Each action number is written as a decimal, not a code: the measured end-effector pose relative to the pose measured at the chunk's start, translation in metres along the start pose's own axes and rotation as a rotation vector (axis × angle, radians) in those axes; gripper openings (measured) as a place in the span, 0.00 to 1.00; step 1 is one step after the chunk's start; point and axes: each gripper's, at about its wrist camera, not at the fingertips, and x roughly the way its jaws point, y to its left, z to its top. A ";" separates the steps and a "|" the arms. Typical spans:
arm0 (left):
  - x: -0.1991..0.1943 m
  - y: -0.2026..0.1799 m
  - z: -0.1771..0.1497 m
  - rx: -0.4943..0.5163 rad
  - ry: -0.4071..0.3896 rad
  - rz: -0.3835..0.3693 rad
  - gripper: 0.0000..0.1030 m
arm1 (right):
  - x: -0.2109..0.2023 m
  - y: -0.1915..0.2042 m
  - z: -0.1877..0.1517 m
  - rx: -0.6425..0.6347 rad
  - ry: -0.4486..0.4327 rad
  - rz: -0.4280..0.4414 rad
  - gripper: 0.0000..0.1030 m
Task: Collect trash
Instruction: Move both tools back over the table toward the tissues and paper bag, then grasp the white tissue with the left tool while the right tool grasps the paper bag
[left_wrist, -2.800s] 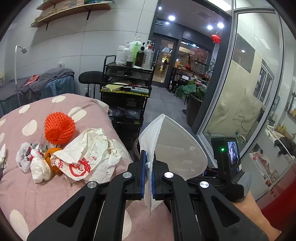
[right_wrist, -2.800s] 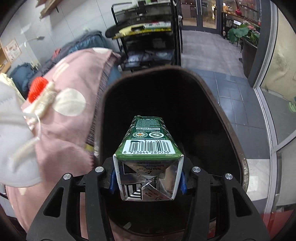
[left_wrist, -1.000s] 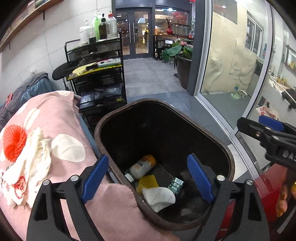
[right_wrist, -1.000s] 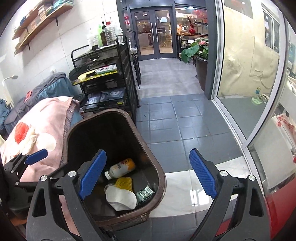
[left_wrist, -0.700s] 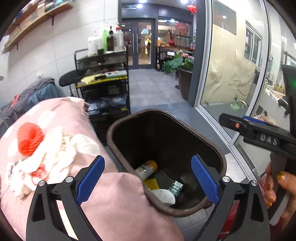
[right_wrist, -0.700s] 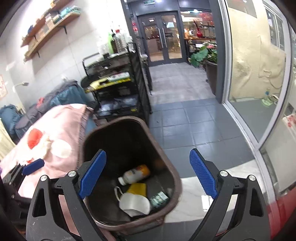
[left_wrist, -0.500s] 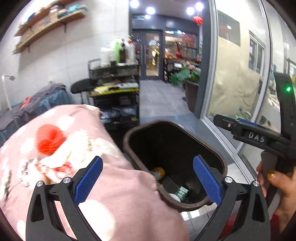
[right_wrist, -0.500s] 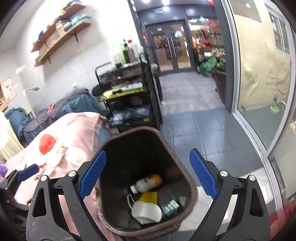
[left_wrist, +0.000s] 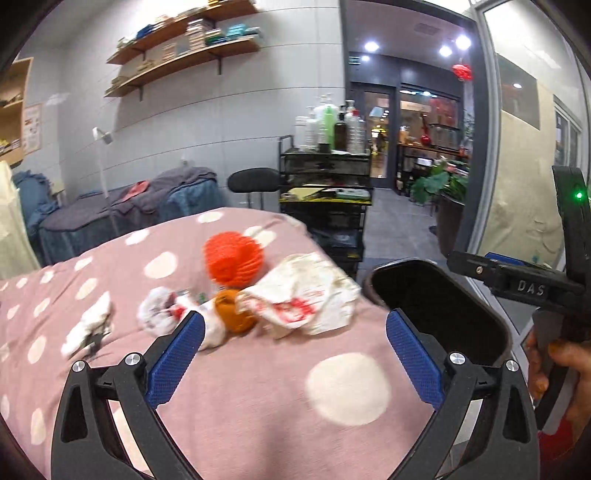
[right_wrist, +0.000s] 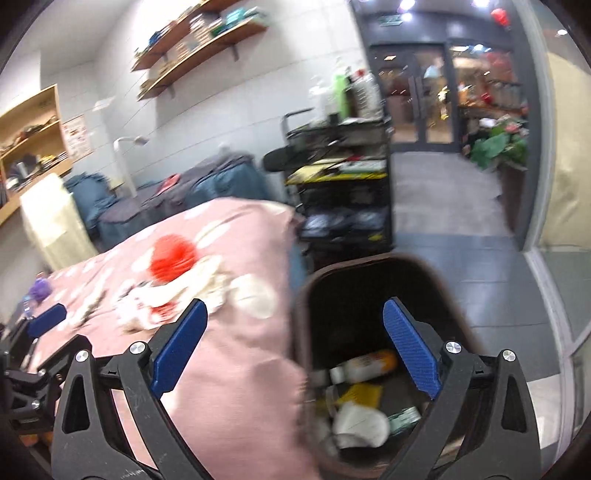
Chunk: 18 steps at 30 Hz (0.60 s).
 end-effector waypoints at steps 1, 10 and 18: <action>-0.001 0.010 -0.003 -0.012 0.006 0.014 0.94 | 0.004 0.008 0.000 -0.014 0.011 0.013 0.92; -0.006 0.098 -0.035 -0.142 0.086 0.113 0.94 | 0.045 0.064 -0.007 -0.142 0.156 0.122 0.92; -0.001 0.163 -0.049 -0.214 0.144 0.185 0.94 | 0.086 0.097 -0.007 -0.218 0.251 0.153 0.92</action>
